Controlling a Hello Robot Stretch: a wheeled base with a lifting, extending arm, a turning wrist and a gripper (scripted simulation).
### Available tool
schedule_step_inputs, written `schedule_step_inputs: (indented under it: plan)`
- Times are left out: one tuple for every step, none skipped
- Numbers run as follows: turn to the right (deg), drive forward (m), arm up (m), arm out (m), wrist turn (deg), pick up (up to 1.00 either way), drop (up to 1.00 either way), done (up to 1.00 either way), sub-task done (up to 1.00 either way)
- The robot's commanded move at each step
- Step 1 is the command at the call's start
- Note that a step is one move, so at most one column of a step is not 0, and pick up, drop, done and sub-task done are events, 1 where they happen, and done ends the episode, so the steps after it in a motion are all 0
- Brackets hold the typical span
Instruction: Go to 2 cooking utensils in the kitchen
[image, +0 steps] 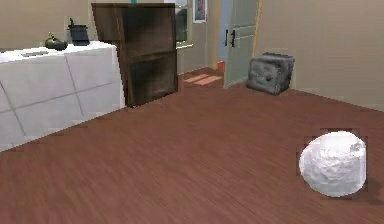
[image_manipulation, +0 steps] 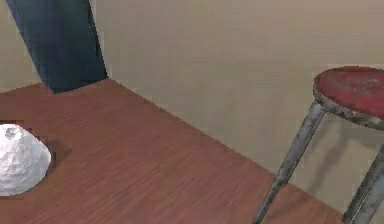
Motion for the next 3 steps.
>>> schedule_step_inputs:
  plan:
    - [-27.0, 0.00, 0.00, 0.00, 0.0, 0.00, 0.00, 0.00, 0.00]
    - [0.0, 1.00, 0.00, 0.00, 0.0, 0.00, 0.00, 0.00, 0.00]
    - [0.0, 1.00, 0.00, 0.00, 0.0, 0.00, 0.00, 0.00, 0.00]
